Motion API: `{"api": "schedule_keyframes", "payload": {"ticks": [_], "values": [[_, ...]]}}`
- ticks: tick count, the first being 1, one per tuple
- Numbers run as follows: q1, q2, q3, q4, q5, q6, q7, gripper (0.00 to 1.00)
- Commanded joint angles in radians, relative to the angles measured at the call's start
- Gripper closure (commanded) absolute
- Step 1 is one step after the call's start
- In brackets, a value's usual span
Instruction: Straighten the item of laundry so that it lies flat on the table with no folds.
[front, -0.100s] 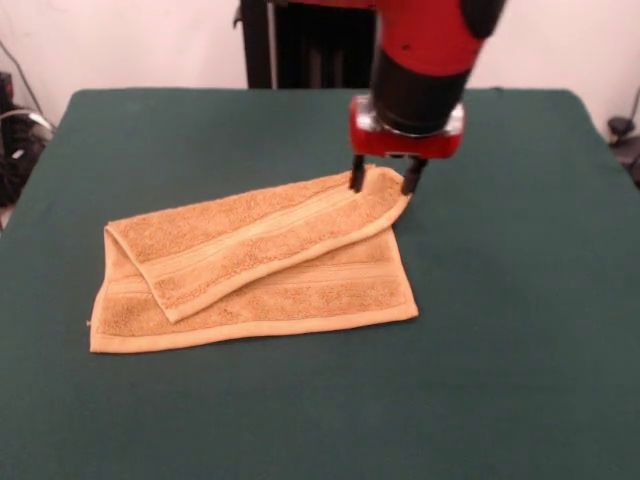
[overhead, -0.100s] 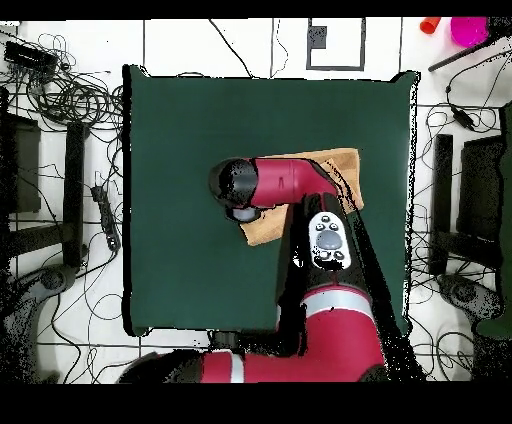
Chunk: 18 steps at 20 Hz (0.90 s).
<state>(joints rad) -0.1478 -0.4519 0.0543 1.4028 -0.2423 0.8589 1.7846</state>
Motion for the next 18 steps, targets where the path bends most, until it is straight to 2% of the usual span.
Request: {"api": "schedule_keyframes", "payload": {"ticks": [1, 4, 9, 18], "values": [[0.008, 0.056, 0.075, 0.124, -0.052, -0.119, 0.001, 0.00], [0.028, 0.119, 0.066, 0.127, -0.079, -0.204, 0.063, 0.00], [0.054, 0.155, 0.062, 0.115, -0.071, -0.228, 0.111, 0.00], [0.102, 0.025, 0.061, 0.163, 0.001, -0.112, 0.136, 0.00]]}}
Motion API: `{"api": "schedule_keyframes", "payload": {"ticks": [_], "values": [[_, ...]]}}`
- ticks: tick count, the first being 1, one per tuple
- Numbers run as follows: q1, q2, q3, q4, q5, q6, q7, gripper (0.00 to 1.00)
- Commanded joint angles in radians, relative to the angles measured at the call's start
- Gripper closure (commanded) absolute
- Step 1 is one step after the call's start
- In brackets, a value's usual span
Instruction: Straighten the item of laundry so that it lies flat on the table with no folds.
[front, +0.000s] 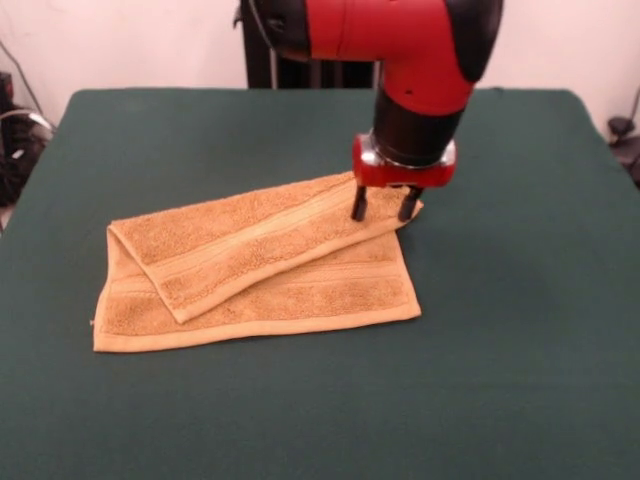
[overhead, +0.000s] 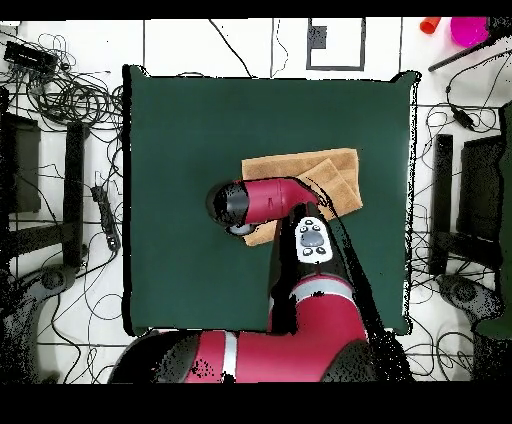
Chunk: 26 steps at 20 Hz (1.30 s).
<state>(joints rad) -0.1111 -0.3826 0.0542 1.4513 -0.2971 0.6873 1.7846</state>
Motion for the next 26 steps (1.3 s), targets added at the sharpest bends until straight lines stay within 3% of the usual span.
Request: {"api": "schedule_keyframes", "payload": {"ticks": [1, 9, 13, 20, 26], "values": [[0.069, -0.058, 0.060, 0.123, 0.060, 0.069, 0.136, 0.00], [0.042, -0.189, 0.080, 0.180, 0.117, 0.202, 0.071, 0.00], [0.036, -0.181, 0.087, 0.153, 0.130, 0.238, 0.059, 0.00], [0.037, -0.081, 0.084, 0.193, 0.097, -0.015, 0.124, 0.00], [0.089, -0.035, 0.050, 0.166, 0.095, -0.056, 0.187, 0.00]]}}
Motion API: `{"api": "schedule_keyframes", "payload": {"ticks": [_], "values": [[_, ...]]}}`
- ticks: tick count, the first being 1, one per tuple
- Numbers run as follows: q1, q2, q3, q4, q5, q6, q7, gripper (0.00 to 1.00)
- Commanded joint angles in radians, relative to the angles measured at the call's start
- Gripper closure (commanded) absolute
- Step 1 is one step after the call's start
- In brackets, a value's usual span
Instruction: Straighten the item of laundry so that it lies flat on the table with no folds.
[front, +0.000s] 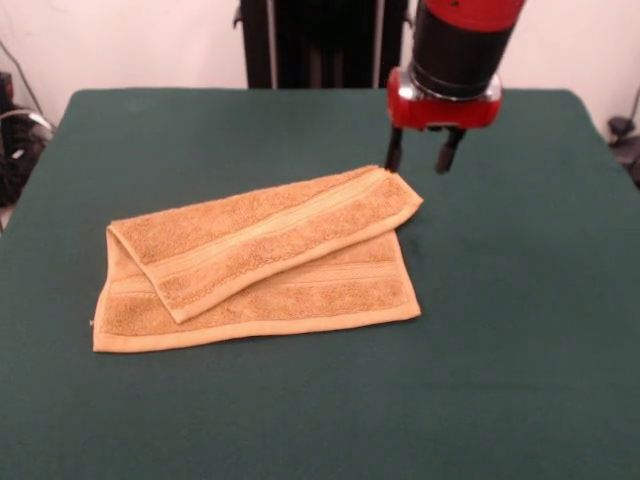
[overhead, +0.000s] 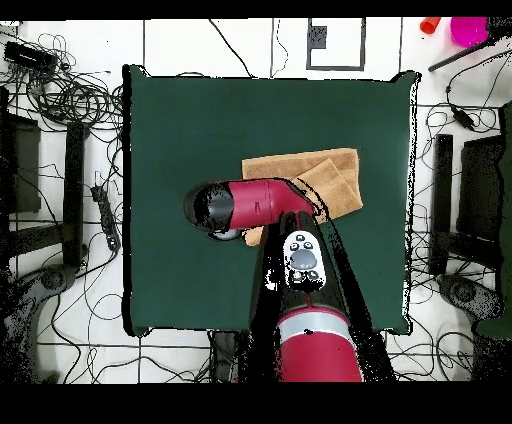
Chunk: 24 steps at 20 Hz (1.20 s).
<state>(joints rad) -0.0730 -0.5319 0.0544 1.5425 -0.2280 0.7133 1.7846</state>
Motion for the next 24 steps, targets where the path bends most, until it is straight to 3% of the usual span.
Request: {"api": "schedule_keyframes", "payload": {"ticks": [1, 9, 24], "values": [[0.056, 0.120, 0.046, 0.074, 0.029, -0.095, 0.195, 0.00], [0.085, 0.156, 0.023, 0.041, 0.044, -0.118, 0.209, 0.00], [-0.041, 0.165, 0.066, 0.071, -0.024, -0.163, 0.046, 0.00]]}}
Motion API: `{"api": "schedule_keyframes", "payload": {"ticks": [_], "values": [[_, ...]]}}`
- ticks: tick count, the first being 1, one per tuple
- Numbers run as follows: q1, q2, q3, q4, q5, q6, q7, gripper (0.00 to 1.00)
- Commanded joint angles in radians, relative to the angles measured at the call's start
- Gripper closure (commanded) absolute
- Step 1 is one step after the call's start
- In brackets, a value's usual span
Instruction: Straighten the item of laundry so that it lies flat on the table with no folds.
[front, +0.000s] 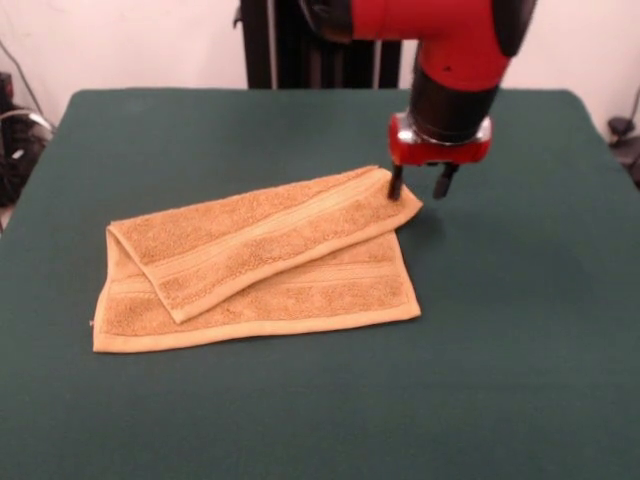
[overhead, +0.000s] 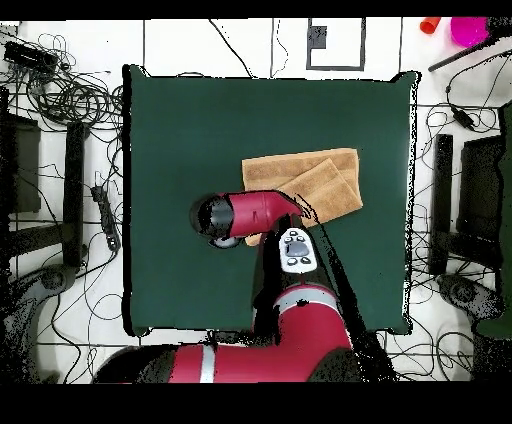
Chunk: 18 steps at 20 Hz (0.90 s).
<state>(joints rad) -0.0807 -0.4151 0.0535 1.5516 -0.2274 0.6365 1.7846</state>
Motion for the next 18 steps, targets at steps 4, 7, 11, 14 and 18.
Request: {"api": "schedule_keyframes", "payload": {"ticks": [4, 7, 11, 14, 18], "values": [[-0.030, 0.073, 0.066, 0.049, -0.040, -0.113, 0.053, 0.00], [-0.029, 0.090, 0.066, 0.051, -0.042, -0.148, 0.067, 0.00], [0.010, 0.110, 0.043, 0.032, -0.030, -0.164, 0.119, 0.00], [0.032, 0.128, 0.030, 0.015, -0.020, -0.180, 0.148, 0.00], [0.049, 0.161, 0.009, -0.001, -0.022, -0.241, 0.170, 0.00]]}}
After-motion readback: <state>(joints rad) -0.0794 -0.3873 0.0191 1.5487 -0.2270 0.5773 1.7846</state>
